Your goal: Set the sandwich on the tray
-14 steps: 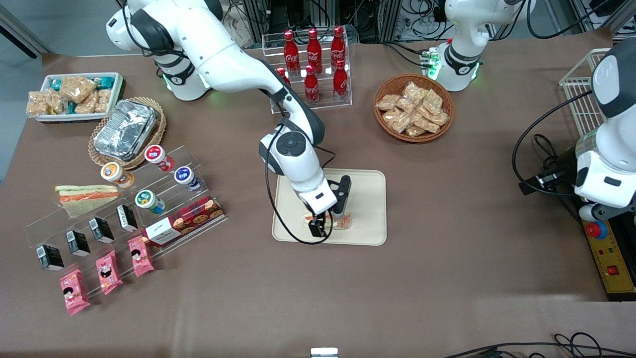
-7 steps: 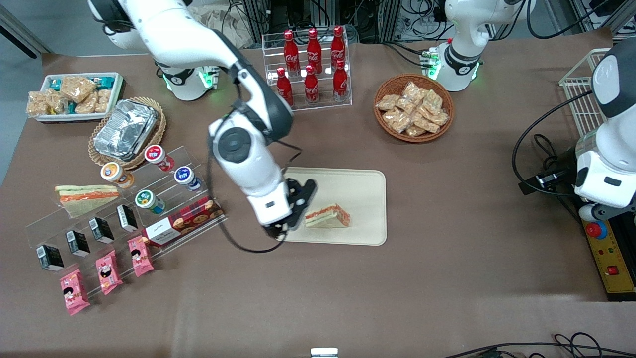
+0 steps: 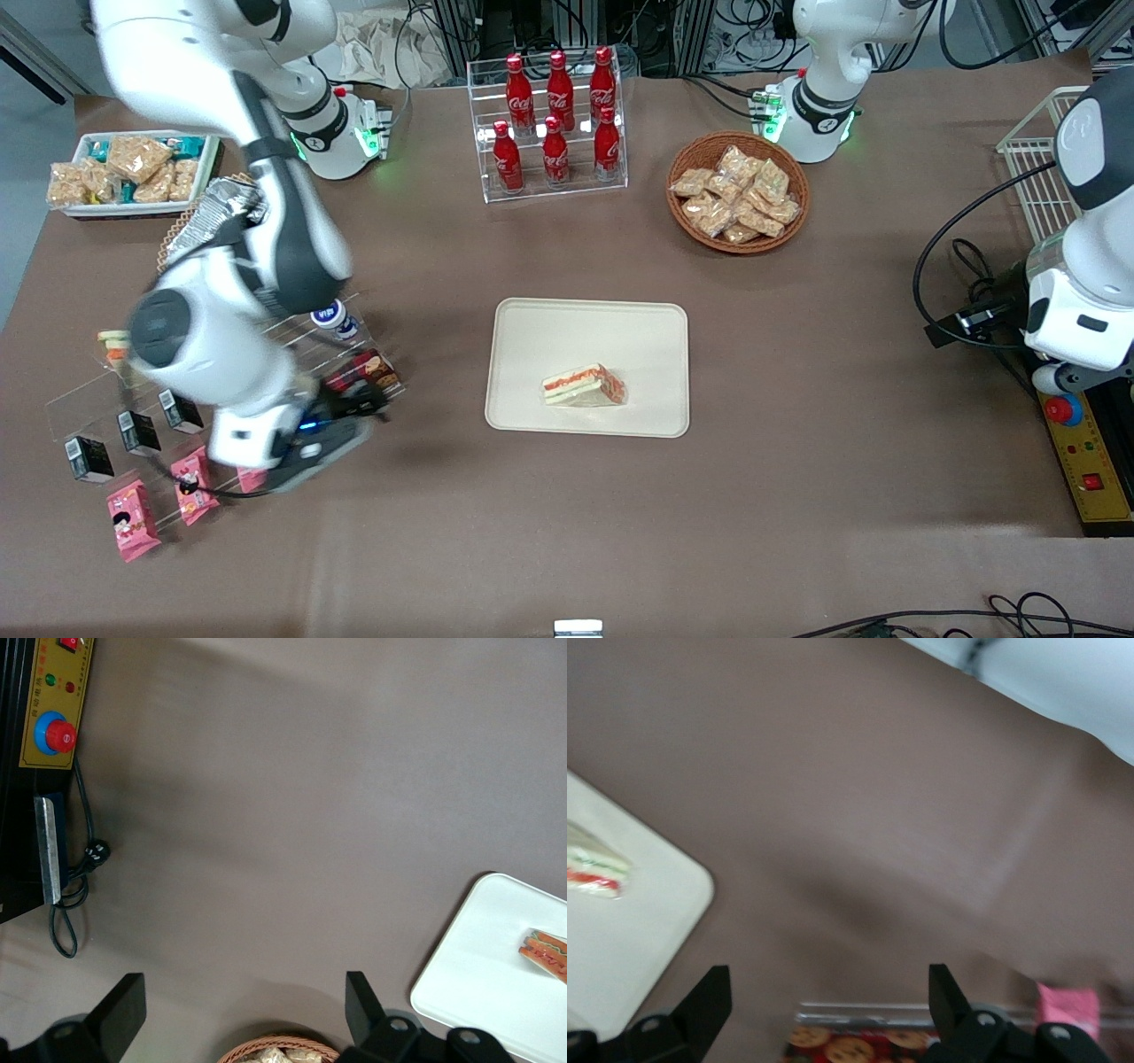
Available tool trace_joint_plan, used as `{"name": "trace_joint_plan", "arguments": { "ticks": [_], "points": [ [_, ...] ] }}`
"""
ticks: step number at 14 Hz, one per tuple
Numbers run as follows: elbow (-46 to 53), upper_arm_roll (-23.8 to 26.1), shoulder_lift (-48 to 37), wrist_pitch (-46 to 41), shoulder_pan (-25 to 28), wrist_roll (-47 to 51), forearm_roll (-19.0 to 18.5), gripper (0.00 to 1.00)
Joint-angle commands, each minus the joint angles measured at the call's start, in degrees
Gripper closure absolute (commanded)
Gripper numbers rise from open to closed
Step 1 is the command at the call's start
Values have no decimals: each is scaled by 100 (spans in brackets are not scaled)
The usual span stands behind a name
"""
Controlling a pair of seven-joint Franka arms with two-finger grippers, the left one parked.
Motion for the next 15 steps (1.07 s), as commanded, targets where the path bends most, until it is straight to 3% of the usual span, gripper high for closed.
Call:
{"name": "trace_joint_plan", "arguments": {
  "ticks": [1,6,10,15],
  "points": [
    [-407,41,-563,-279,-646,225,29,1],
    [-407,-241,-1327,-1508,-884,1014,-1129,1],
    [-407,-241,-1846,-2257,-1209,1060,-1157,1],
    [-319,-232,-1969,-2467,-1490,1078,-1149,1]
  ]
}}
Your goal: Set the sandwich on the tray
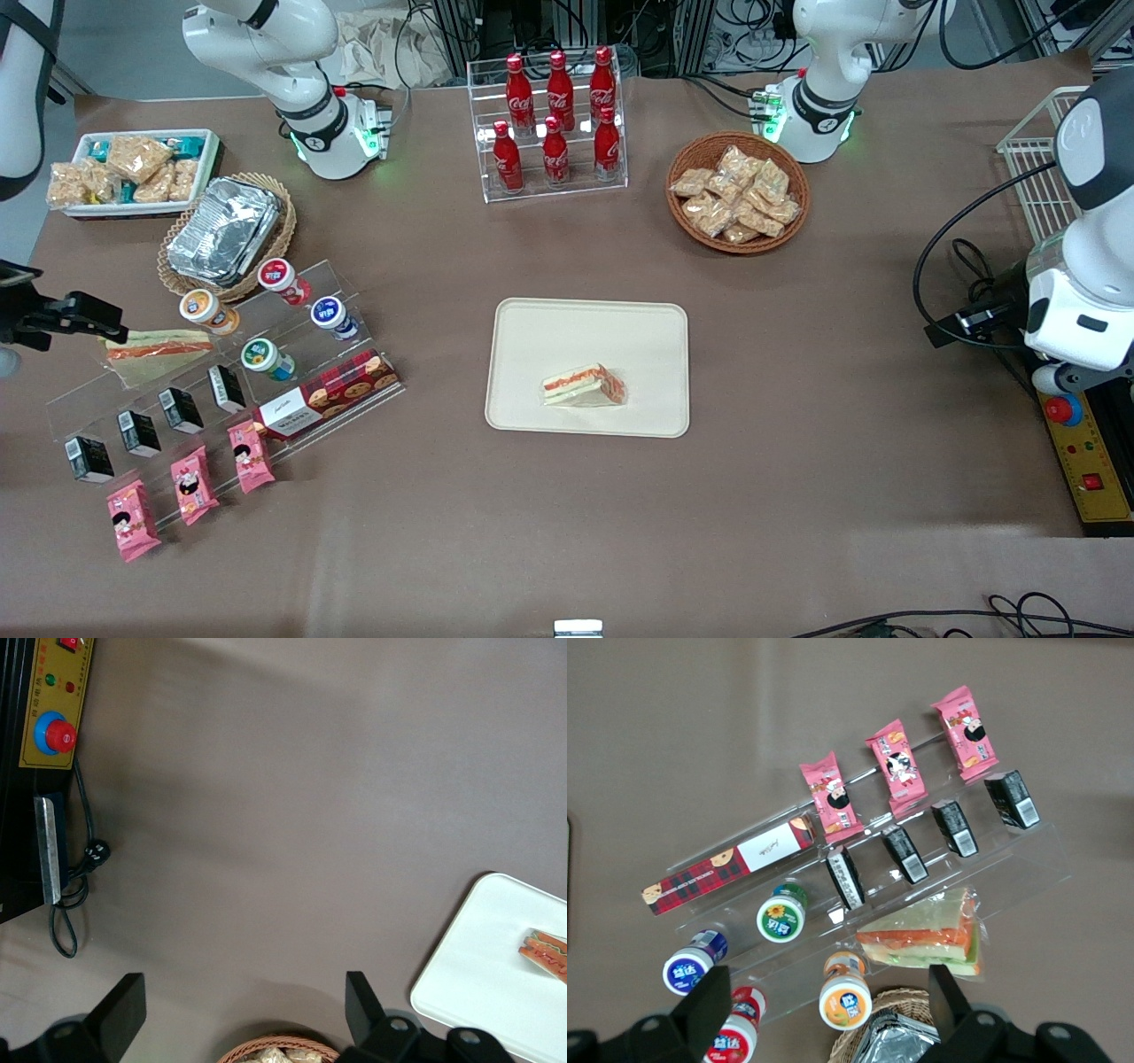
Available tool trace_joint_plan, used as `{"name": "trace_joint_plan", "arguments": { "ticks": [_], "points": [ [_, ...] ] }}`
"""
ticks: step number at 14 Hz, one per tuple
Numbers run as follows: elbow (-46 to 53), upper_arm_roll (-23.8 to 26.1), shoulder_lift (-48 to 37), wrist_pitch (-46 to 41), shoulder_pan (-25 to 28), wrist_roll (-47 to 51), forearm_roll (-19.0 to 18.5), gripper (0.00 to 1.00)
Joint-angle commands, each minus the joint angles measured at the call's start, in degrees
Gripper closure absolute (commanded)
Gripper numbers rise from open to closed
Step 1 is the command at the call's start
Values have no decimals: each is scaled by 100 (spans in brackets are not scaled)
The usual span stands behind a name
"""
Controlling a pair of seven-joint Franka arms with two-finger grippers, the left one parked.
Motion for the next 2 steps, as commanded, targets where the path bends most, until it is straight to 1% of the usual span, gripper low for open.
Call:
{"name": "trace_joint_plan", "arguments": {
  "ticks": [1,2],
  "points": [
    [-112,73,-185,-310,-114,118,-96,1],
    [-112,73,-186,-329,-123,109,-96,1]
  ]
}}
